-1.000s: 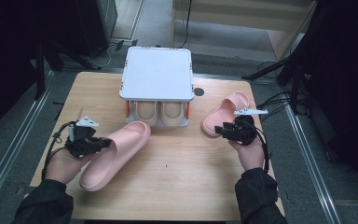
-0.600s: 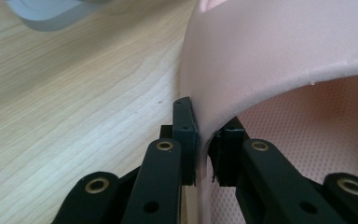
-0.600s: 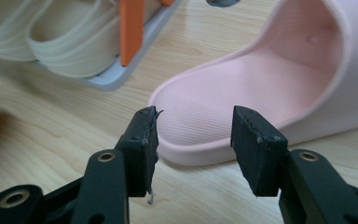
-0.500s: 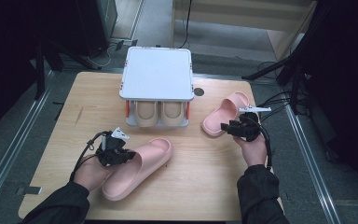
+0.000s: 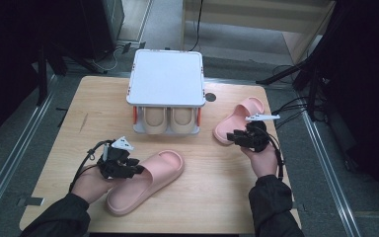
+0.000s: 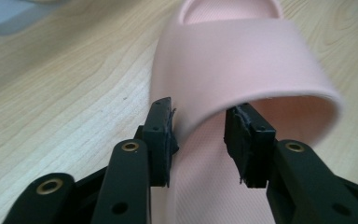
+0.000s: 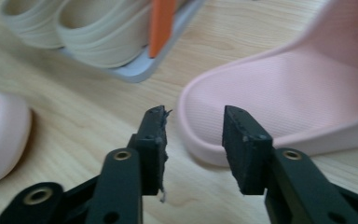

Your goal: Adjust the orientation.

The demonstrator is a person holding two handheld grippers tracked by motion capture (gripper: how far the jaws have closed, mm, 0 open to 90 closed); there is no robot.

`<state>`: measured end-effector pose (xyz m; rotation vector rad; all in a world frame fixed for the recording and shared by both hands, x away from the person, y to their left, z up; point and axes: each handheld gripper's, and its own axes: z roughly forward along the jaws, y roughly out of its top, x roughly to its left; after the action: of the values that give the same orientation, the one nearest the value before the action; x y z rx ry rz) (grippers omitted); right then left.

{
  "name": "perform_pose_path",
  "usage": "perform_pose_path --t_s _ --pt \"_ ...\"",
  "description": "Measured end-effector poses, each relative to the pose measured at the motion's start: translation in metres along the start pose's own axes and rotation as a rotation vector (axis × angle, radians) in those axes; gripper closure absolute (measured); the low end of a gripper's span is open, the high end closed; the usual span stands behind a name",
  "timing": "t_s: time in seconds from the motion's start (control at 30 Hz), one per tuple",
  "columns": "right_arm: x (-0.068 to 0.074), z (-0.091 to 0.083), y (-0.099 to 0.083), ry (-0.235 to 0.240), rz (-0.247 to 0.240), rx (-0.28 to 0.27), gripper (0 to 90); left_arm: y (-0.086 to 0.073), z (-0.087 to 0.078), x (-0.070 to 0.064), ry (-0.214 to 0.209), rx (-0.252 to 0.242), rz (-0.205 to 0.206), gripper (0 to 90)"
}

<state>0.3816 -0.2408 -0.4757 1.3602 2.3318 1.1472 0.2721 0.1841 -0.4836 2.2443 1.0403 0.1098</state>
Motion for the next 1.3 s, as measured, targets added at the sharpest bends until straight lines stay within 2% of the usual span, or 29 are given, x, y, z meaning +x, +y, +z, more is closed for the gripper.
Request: perform_pose_path --t_s 0.03,0.1,0.13,0.17,0.2,0.23,0.27,0.3,0.33,0.37,0.4,0.47,0.53,0.57,0.6,0.63,0.7,0.83,0.93,0.97,1.03,1.2,1.3 --pt "0.012 0.001 -0.002 0.025 -0.016 0.008 66.2 -0.002 -0.007 0.003 -0.010 -0.013 0.004 63.5" --pt "0.016 0.001 -0.003 0.033 -0.022 0.010 67.3 -0.004 -0.010 0.006 -0.016 -0.016 -0.001 66.3" --pt "0.029 0.001 -0.005 0.079 -0.028 0.005 69.8 -0.006 -0.012 0.009 -0.021 -0.021 -0.011 70.9" --pt "0.034 0.001 -0.005 0.098 -0.032 -0.001 71.1 -0.008 -0.017 0.015 -0.021 -0.039 -0.027 73.5" --pt "0.034 0.001 -0.005 0.098 -0.032 -0.001 71.1 -0.008 -0.017 0.015 -0.021 -0.039 -0.027 74.3" --pt "0.040 0.001 -0.005 0.112 -0.043 -0.008 72.3 -0.010 -0.019 0.019 -0.029 -0.043 -0.036 74.3" --pt "0.055 0.003 -0.006 0.123 -0.083 0.001 74.9 -0.012 -0.021 0.022 -0.021 -0.044 -0.040 77.1" --pt "0.062 0.005 -0.007 0.128 -0.104 0.005 76.0 -0.013 -0.020 0.024 -0.013 -0.035 -0.041 77.8" --pt "0.062 0.005 -0.007 0.128 -0.104 0.005 76.0 -0.013 -0.020 0.024 -0.013 -0.035 -0.041 78.7" --pt "0.076 0.011 -0.010 0.152 -0.131 0.028 78.9 -0.016 -0.015 0.028 0.000 -0.001 -0.051 79.6" --pt "0.083 0.015 -0.012 0.160 -0.139 0.045 79.4 -0.018 -0.012 0.031 0.009 0.015 -0.052 79.9" --pt "0.096 0.021 -0.014 0.176 -0.180 0.078 79.9 -0.021 -0.004 0.037 -0.006 0.044 -0.056 80.1" --pt "0.108 0.025 -0.016 0.203 -0.223 0.094 80.7 -0.023 0.004 0.040 -0.043 0.052 -0.075 79.4" --pt "0.114 0.027 -0.017 0.209 -0.245 0.104 81.2 -0.023 0.006 0.040 -0.046 0.059 -0.076 79.4" --pt "0.114 0.027 -0.017 0.209 -0.245 0.104 81.2 -0.023 0.006 0.040 -0.046 0.059 -0.076 79.4" --pt "0.124 0.033 -0.022 0.233 -0.259 0.129 82.3 -0.022 0.009 0.037 -0.038 0.067 -0.068 80.2" --pt "0.130 0.038 -0.026 0.264 -0.257 0.152 83.2 -0.021 0.010 0.037 -0.033 0.070 -0.072 80.1" --pt "0.143 0.051 -0.032 0.272 -0.297 0.217 84.2 -0.021 0.010 0.036 -0.033 0.066 -0.072 80.5" --pt "0.146 0.055 -0.031 0.248 -0.303 0.209 84.2 -0.021 0.012 0.034 -0.049 0.079 -0.065 80.0" --pt "0.145 0.060 -0.027 0.249 -0.281 0.197 84.2 -0.019 0.015 0.029 -0.035 0.093 -0.041 80.1" --pt "0.145 0.066 -0.025 0.234 -0.282 0.183 84.2 -0.018 0.017 0.024 -0.035 0.094 -0.027 79.9" --pt "0.146 0.075 -0.020 0.221 -0.270 0.173 84.0 -0.016 0.018 0.020 -0.031 0.092 -0.025 79.8" --pt "0.146 0.078 -0.016 0.220 -0.285 0.170 83.5 -0.015 0.019 0.020 -0.027 0.094 -0.033 79.6"
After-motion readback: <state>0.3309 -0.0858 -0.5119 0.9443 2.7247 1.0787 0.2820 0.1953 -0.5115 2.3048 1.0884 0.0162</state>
